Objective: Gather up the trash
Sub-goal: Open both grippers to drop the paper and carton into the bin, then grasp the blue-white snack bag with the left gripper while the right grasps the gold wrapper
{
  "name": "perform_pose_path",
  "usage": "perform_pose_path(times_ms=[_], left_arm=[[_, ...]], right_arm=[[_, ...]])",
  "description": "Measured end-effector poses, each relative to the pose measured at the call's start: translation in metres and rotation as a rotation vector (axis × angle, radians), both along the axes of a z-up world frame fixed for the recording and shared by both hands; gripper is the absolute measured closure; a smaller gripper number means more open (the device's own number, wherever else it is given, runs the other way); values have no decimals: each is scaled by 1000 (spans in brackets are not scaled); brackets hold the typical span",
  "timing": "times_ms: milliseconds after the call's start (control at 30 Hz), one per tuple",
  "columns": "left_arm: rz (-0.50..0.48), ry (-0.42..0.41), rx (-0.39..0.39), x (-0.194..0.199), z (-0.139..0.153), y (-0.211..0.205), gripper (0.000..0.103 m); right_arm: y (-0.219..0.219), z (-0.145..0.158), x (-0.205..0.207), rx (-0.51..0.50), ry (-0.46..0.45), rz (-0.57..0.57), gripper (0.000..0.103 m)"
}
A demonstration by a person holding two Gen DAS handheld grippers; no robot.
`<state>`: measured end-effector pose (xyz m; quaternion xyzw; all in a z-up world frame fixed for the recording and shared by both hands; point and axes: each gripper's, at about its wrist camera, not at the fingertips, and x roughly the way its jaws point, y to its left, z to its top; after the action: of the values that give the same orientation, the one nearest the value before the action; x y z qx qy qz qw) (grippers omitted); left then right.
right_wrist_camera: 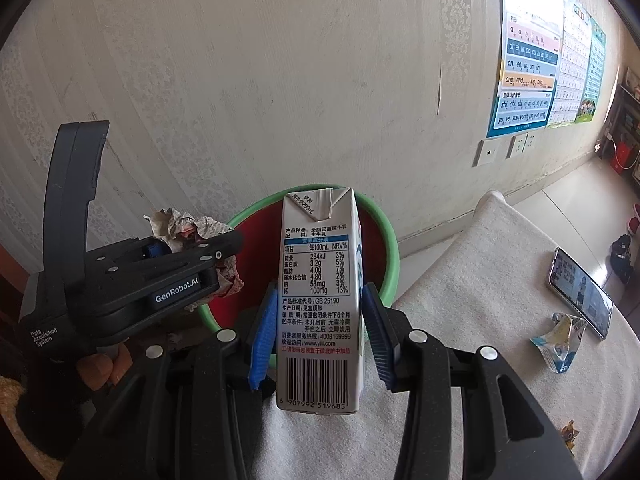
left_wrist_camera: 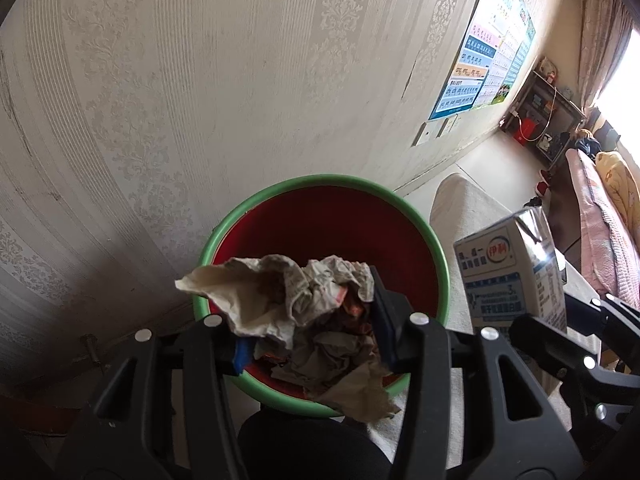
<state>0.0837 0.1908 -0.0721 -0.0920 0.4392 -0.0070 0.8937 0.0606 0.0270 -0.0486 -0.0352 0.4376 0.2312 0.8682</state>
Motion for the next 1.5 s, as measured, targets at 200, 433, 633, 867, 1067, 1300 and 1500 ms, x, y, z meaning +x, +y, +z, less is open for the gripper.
perform_pose_path(times_ms=[200,433,633,867,1067,1300,1500], left_arm=[[7,12,6,6,-5,3,58],[6,31,26,4,-14,2,31],[-6,22,17,-5,-15,-4,31],[-102,-8,40,-12,-10,-45,30],[-259,-11,34,-7,-8,-124,30],[-455,-21,50,5,-4,-232,30],[-559,19,36,28,-22,-306,31]], right_arm=[[11,2,10,-2,-10,16,62],[15,3,14,43,-14,15,47],[-20,1,-2,42,-1,-38,42],[-151,-26,-35,-74,18,-362,41],[-268,-82,-49,-47,187,-693,39],[-302,-111,-54,120,299,-739,65],[-315,-76,-64,218,204,-772,66]])
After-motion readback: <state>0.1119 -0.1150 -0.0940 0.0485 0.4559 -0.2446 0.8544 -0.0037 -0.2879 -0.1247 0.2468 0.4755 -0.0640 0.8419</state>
